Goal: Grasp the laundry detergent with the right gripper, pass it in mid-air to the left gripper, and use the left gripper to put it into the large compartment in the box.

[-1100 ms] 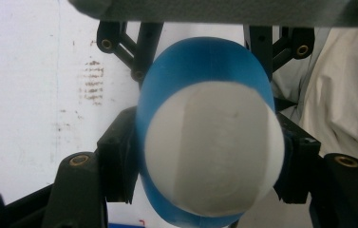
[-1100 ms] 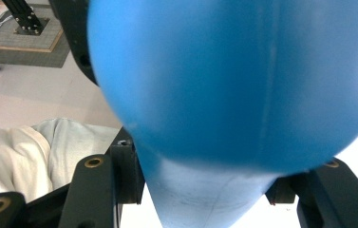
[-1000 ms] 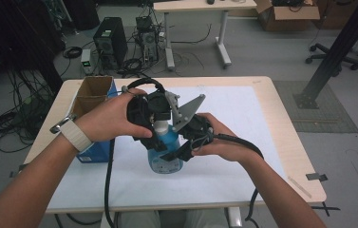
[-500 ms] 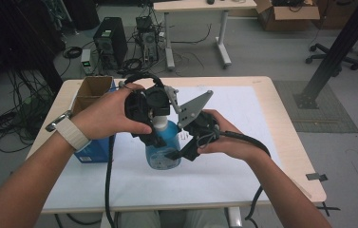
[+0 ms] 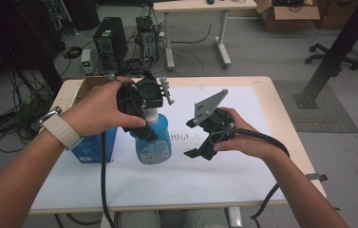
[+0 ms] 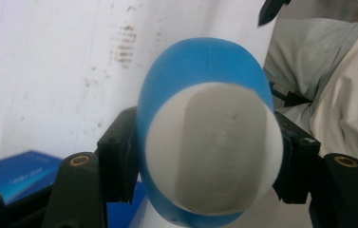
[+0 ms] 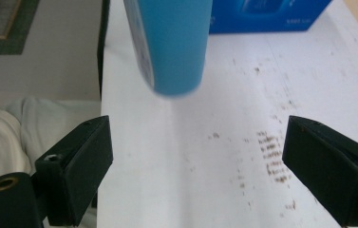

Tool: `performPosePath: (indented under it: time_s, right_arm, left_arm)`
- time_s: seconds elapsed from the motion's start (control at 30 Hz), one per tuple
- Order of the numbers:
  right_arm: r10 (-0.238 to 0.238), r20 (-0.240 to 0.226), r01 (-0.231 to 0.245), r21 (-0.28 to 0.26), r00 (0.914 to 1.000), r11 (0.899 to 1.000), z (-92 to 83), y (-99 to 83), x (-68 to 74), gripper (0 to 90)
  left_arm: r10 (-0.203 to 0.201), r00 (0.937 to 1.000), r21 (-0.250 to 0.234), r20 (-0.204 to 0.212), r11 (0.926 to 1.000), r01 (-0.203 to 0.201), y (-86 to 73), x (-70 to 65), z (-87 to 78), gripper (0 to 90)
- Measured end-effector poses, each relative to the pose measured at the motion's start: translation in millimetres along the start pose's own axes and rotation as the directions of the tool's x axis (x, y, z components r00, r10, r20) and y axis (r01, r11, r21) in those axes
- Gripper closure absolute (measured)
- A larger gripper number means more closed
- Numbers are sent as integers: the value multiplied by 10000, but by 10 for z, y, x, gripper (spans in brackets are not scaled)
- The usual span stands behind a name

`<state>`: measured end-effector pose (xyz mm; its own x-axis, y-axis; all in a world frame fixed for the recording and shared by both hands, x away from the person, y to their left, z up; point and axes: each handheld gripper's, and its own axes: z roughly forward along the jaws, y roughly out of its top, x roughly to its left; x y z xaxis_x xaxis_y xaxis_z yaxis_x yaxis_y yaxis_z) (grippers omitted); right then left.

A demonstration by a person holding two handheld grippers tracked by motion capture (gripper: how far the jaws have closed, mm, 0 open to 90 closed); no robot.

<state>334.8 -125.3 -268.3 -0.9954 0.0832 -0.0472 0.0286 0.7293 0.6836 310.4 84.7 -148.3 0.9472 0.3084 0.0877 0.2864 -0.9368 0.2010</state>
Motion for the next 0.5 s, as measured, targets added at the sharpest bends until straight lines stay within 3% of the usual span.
performPosePath:
  time_s: [0.13, 0.23, 0.4, 0.5]
  right_arm:
    - [215, 164, -221, 352, 9996, 9991, -44, -75, -47, 65]
    - [154, 286, -166, 449, 9995, 9989, -82, -115, -72, 51]
    - [153, 598, -194, 685, 9981, 9975, -154, -185, -103, 40]
    - [163, 502, -209, 924, 9986, 9955, -189, -220, -106, 41]
  left_arm:
    - [-813, 9959, 61, -395, 9966, 816, -48, 90, -129, 379]
    - [-1480, 9864, 26, -713, 9889, 1485, -96, 161, -234, 379]
    - [-2510, 9616, -132, -1112, 9679, 2511, -177, 258, -390, 379]
    - [-3142, 9396, -187, -1358, 9490, 3147, -211, 302, -455, 379]
